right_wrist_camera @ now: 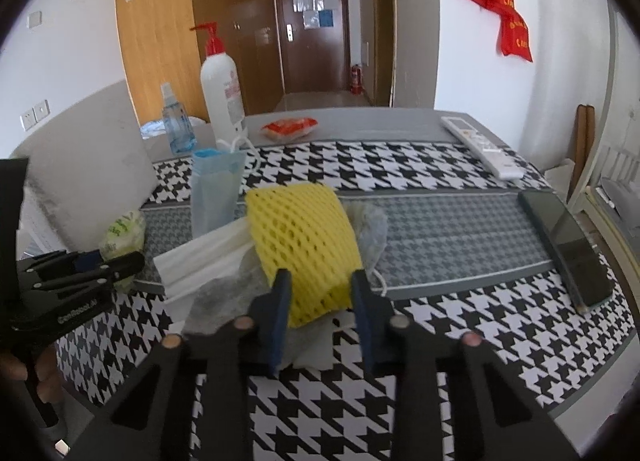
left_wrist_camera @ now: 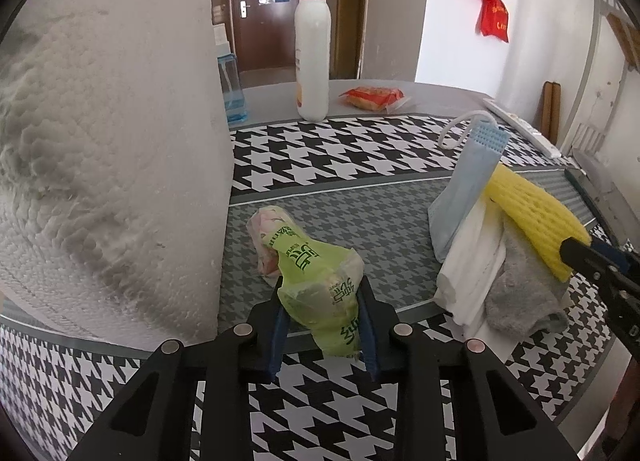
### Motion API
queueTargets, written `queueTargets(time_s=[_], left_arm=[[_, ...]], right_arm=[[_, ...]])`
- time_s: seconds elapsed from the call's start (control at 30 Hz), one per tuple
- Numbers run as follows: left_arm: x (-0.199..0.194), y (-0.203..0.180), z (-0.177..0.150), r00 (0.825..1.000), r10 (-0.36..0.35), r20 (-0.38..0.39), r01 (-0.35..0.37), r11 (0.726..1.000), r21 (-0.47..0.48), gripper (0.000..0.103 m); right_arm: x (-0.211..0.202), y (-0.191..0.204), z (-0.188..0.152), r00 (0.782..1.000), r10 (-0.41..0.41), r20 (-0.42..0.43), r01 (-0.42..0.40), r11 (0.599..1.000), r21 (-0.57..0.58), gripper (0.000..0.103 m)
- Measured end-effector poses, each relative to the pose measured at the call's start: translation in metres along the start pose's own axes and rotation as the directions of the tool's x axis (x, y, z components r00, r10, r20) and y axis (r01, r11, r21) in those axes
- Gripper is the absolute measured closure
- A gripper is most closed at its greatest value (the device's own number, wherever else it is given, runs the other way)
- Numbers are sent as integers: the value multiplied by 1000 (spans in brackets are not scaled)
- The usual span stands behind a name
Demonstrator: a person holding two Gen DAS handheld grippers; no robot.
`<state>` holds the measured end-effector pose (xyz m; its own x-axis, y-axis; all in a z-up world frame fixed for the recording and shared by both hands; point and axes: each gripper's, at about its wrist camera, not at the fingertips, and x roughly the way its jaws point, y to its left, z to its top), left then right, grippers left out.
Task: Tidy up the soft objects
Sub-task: 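Grasp the green plastic bag with the left tool while the right tool grasps the yellow foam net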
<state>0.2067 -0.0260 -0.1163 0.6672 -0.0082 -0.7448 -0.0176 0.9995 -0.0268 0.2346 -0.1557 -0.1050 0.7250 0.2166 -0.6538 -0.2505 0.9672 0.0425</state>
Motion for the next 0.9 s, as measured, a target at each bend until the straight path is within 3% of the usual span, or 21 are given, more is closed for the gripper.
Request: queueTargets(time_s=[0.1,0.17,0.9], left_arm=[[-2,0,0,1000,-7,6,7,1000,1,72],[-5,0,0,1000,-17,16,17,1000,2,73],[-60,-1,-10,985,-75,153,69,997,44,75]], right_arm=[[1,2,-1,1000,-2,-3,2,1000,-7,85],[-1,2,0,1000,10,2,-10,1000,2,89],[-49,8,2,995,1,97,-4,999,33,89]])
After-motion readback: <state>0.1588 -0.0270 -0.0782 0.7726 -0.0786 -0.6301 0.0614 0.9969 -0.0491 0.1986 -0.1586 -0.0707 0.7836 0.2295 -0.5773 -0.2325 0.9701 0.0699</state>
